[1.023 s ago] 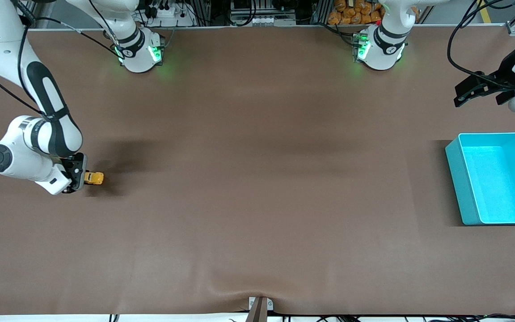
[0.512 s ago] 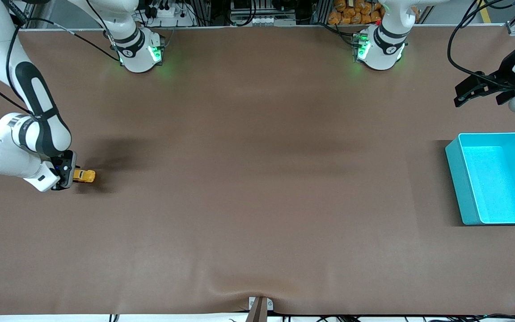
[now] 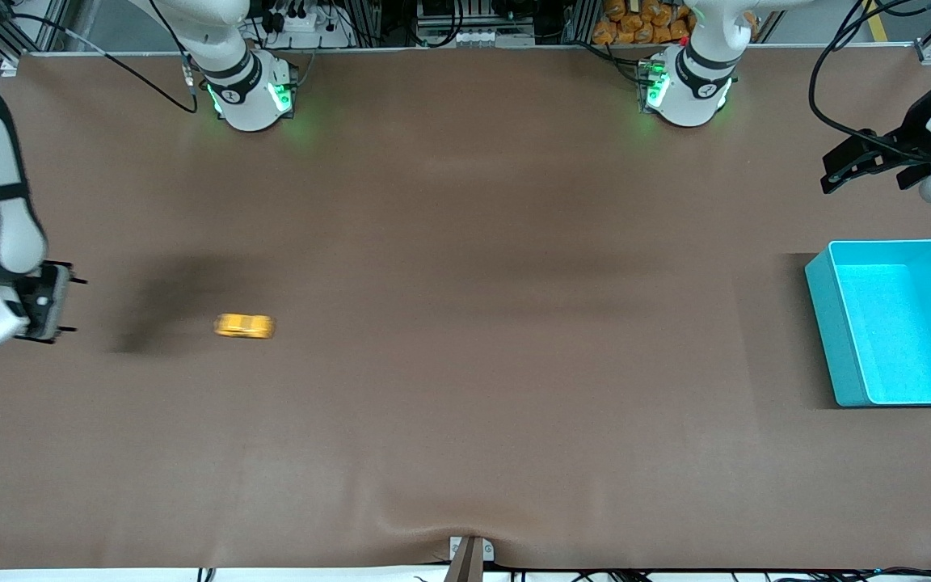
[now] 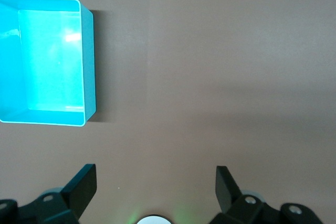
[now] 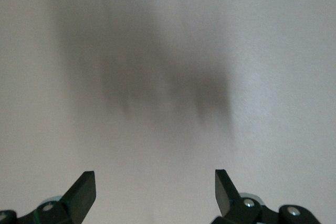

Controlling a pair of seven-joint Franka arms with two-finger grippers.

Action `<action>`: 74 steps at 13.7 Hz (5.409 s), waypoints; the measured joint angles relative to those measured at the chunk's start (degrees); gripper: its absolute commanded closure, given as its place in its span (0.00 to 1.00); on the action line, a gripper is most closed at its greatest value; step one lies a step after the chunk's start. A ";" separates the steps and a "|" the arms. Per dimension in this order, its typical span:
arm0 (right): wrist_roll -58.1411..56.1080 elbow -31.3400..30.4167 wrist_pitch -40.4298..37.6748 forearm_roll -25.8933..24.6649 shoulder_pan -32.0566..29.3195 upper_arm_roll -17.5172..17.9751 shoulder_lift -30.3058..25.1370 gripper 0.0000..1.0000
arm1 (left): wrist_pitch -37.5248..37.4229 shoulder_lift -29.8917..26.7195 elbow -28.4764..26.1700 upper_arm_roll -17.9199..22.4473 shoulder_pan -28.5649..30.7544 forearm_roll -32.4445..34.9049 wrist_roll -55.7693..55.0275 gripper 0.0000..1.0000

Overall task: Wind and store yellow beetle car
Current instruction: 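Open the right gripper and release the car to roll toward the bin, then raise the right gripper away while the left gripper moves toward the car, then lower the left gripper over the yellow car beside the bin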

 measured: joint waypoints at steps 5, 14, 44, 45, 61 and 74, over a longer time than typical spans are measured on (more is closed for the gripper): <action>0.90 2.90 -2.88 0.04 -0.07 0.41 -0.42 0.00 | 0.00 0.00 0.00 0.02 0.10 0.00 0.00 0.00; 11.73 17.64 -18.14 0.09 6.31 1.38 -1.26 0.00 | 0.00 0.06 -0.01 0.16 0.28 0.00 0.00 0.00; 65.39 28.69 -21.16 1.64 8.87 0.27 -8.38 0.00 | 0.04 13.28 -0.12 0.49 6.40 1.52 -14.55 0.00; 68.76 28.70 -21.16 1.64 8.93 0.37 -8.81 0.00 | 0.04 13.72 -0.13 0.51 6.42 1.71 -15.78 0.00; 94.37 26.28 -24.57 -0.06 15.30 1.42 -16.60 0.00 | 24.28 10.43 -23.43 0.70 11.76 3.62 -29.47 0.00; 95.67 24.06 -25.65 0.26 14.16 5.60 -18.12 0.00 | 48.00 17.33 -34.88 0.44 14.64 3.62 -54.90 0.00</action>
